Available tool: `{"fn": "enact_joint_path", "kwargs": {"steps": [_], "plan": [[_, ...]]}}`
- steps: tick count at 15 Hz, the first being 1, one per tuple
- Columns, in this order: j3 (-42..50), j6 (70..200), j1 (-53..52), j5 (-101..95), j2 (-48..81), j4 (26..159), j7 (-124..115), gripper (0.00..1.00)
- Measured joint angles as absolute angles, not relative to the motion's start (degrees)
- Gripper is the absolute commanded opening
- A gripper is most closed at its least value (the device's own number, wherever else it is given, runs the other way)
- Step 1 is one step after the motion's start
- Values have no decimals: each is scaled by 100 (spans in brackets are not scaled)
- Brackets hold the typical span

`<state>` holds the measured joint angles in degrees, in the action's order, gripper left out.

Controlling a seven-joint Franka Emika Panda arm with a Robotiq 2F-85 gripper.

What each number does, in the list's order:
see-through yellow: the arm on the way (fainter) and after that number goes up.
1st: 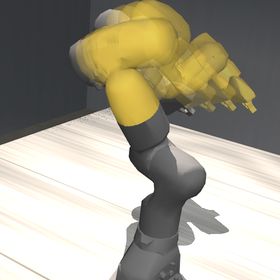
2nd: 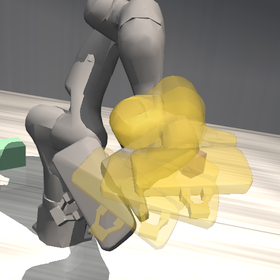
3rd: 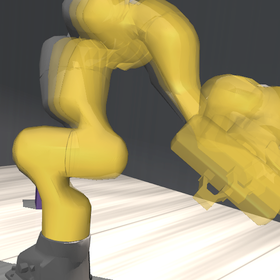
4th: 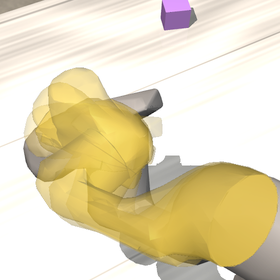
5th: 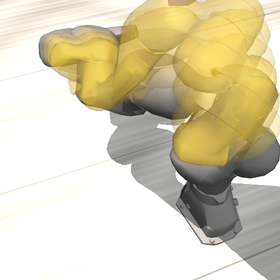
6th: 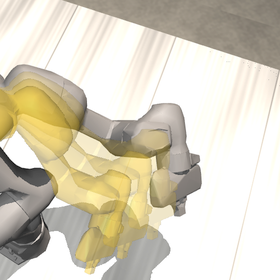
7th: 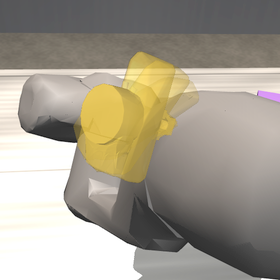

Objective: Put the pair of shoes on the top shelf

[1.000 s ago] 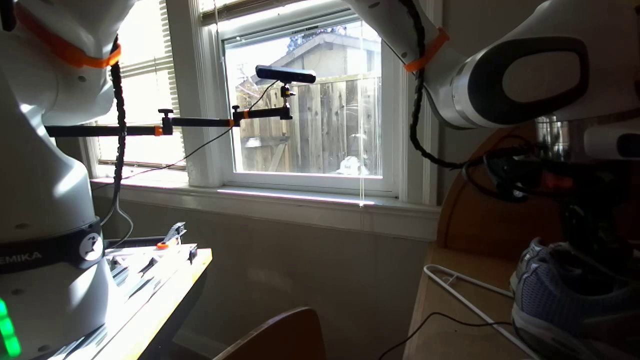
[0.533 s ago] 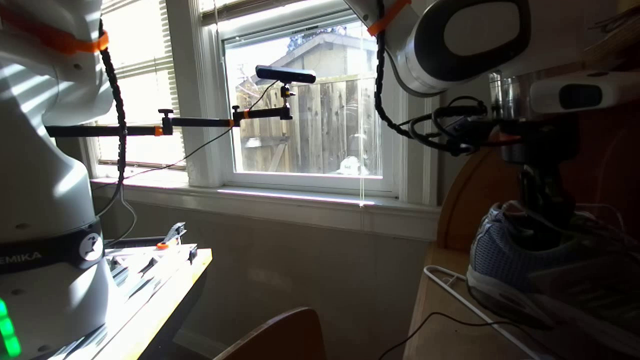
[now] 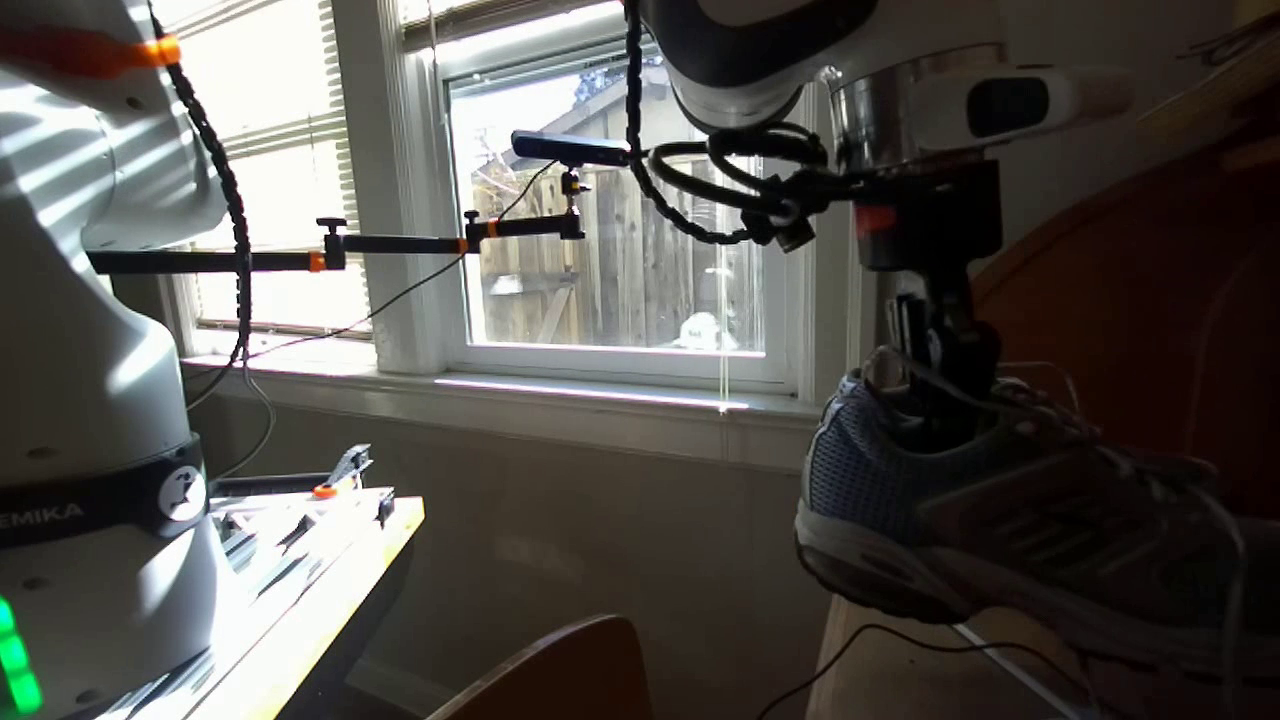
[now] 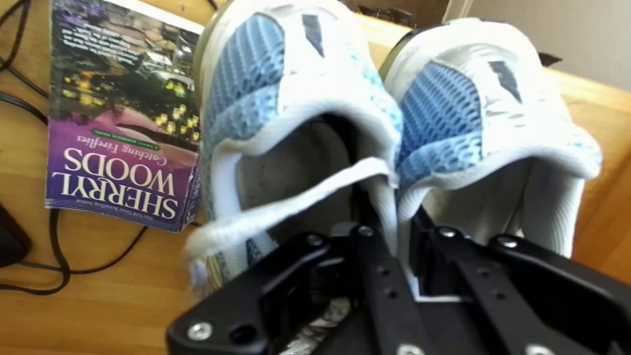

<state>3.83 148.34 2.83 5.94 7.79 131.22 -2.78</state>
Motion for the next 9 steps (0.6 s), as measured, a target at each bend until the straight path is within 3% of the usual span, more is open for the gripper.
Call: {"fn": "enact_joint_path", "kwargs": {"steps": [9], "plan": [[479, 14230, 328, 1436, -1312, 14295, 713, 4]]}}
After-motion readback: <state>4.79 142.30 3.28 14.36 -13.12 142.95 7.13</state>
